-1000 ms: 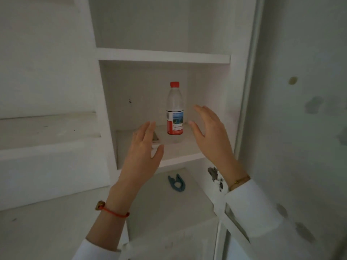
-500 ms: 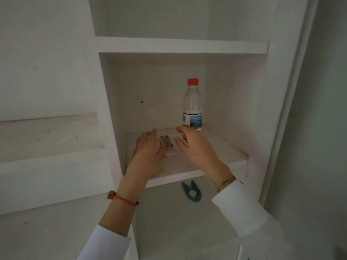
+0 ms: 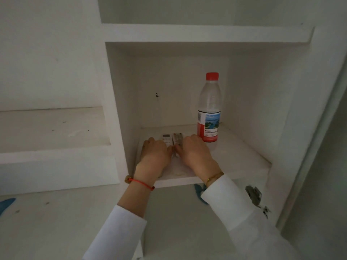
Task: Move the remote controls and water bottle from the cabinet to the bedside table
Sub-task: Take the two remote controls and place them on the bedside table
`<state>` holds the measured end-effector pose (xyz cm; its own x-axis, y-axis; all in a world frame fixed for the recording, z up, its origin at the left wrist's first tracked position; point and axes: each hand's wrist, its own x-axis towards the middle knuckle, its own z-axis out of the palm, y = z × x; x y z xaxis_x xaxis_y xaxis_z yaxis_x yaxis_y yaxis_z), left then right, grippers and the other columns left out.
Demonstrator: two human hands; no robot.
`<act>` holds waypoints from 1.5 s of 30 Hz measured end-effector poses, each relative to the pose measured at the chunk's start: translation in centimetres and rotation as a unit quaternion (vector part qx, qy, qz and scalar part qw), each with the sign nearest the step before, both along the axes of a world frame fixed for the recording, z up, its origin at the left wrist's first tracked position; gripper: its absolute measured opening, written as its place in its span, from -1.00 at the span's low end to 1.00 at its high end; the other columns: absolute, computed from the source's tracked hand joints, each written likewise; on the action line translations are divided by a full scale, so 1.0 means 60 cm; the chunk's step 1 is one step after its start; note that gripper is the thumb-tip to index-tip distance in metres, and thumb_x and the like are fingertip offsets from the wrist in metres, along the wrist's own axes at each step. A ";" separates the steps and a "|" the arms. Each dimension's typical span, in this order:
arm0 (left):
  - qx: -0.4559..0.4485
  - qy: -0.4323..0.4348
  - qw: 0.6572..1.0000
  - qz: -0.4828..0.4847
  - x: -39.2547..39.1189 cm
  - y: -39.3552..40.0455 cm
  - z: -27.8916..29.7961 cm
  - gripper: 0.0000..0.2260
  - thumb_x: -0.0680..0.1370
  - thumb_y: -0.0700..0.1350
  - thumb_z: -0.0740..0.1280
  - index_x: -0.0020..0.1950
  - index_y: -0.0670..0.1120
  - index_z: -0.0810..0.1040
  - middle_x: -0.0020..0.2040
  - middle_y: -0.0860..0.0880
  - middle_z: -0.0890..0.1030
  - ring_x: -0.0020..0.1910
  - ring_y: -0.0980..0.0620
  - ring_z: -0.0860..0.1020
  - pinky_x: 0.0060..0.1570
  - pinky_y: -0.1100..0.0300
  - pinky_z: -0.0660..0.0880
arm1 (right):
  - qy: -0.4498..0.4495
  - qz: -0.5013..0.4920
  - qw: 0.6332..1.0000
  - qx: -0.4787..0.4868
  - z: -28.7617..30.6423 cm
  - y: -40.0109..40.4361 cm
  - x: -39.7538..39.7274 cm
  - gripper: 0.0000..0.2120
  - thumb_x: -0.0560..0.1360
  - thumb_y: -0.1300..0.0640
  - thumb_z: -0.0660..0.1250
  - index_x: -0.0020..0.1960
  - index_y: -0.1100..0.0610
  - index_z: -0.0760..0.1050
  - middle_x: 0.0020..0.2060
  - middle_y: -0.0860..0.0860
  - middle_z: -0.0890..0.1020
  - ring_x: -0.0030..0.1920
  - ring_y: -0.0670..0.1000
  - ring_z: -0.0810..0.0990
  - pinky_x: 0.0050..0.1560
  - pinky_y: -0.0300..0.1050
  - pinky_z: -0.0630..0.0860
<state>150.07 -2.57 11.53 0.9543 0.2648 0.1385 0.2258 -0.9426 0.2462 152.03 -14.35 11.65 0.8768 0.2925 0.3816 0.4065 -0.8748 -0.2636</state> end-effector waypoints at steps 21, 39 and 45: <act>-0.292 -0.182 0.938 0.047 -0.052 -0.033 -0.002 -0.67 0.60 -0.12 0.22 0.31 -0.27 0.42 0.25 -0.25 0.55 0.23 -0.22 0.52 0.12 0.08 0.46 | 0.197 0.056 0.920 0.333 0.007 -0.018 -0.017 -0.69 0.58 0.03 0.22 0.11 0.28 0.52 -0.08 0.12 0.63 -0.16 0.06 0.59 -0.29 -0.19 0.45; -0.469 -0.238 0.850 0.024 -0.268 -0.082 -0.029 -0.70 0.59 -0.15 0.29 0.30 -0.18 0.39 0.09 -0.09 0.59 -0.24 0.04 0.61 -0.08 -0.06 0.63 | 0.210 0.130 0.879 0.408 -0.034 -0.084 -0.192 -0.78 0.55 0.02 0.29 0.08 0.14 0.44 -0.03 0.05 0.66 -0.26 -0.09 0.58 -0.35 -0.30 0.41; -0.497 -0.229 0.836 0.047 -0.367 -0.090 -0.061 -0.69 0.58 -0.15 0.31 0.29 -0.17 0.38 0.12 -0.08 0.58 -0.12 0.03 0.64 -0.21 0.09 0.66 | 0.263 0.173 0.859 0.403 -0.071 -0.098 -0.278 -0.76 0.56 0.01 0.28 0.12 0.14 0.43 -0.02 0.07 0.66 -0.19 -0.07 0.61 -0.29 -0.27 0.43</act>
<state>128.04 -7.95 7.89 0.8294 0.5380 0.1508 -0.0450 -0.2047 0.9778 135.38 -20.24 7.37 0.9040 0.3969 0.1590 0.2437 -0.1727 -0.9544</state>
